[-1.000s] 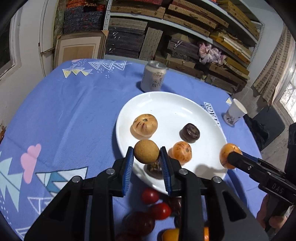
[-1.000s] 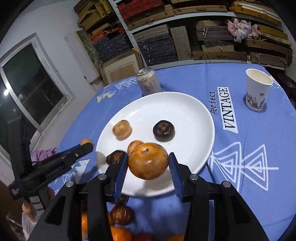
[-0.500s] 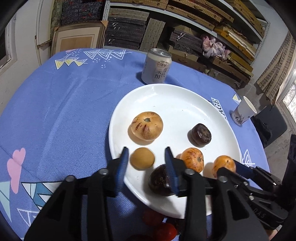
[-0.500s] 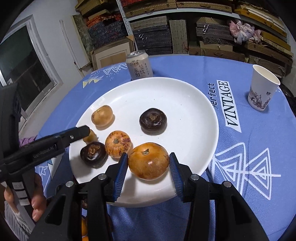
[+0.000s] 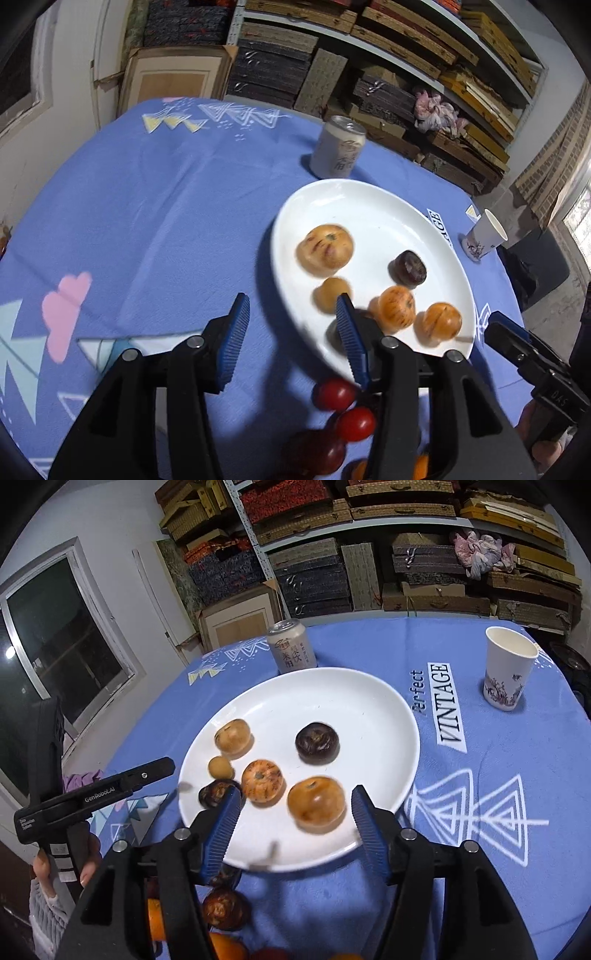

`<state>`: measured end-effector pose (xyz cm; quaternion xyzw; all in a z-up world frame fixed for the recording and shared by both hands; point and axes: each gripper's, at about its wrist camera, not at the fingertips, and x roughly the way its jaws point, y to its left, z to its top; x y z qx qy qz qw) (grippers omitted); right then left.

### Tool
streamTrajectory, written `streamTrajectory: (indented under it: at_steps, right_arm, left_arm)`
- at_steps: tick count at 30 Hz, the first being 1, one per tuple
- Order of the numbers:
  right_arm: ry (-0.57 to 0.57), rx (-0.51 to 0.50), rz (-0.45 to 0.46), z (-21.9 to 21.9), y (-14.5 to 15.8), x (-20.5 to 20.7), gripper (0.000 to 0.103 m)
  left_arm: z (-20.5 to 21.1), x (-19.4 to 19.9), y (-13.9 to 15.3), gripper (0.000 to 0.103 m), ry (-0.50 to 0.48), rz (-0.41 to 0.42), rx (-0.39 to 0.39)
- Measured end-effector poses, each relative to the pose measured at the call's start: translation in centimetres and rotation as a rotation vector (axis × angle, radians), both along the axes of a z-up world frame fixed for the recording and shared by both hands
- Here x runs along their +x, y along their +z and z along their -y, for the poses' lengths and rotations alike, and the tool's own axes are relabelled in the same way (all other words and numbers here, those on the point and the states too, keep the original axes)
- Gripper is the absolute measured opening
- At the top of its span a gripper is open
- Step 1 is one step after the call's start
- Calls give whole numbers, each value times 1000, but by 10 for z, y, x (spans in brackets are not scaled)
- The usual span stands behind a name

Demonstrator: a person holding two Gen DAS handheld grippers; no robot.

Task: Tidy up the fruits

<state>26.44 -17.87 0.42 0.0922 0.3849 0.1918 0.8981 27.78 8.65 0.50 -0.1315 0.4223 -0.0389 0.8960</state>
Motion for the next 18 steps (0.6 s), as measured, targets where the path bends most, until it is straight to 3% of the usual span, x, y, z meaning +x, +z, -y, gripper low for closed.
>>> streamTrajectory:
  at_steps: [7,11,15,18]
  right_arm:
    - [9,47,20,4,-1,-46,67]
    - [-7,76,26,15,-6,-68,76]
    - [-53,135,12,36,-8,-70,77]
    - [-96,195,3,52,-11,-68,78]
  left_arm:
    - [-20,-52,-29,48,13,-94,-32]
    - [-6,-62,-24,48,-57,-59,-24]
    - [10,-67,-22,49,-135,-47,-15]
    - [13,-71,-23,55,-162,-45,-36]
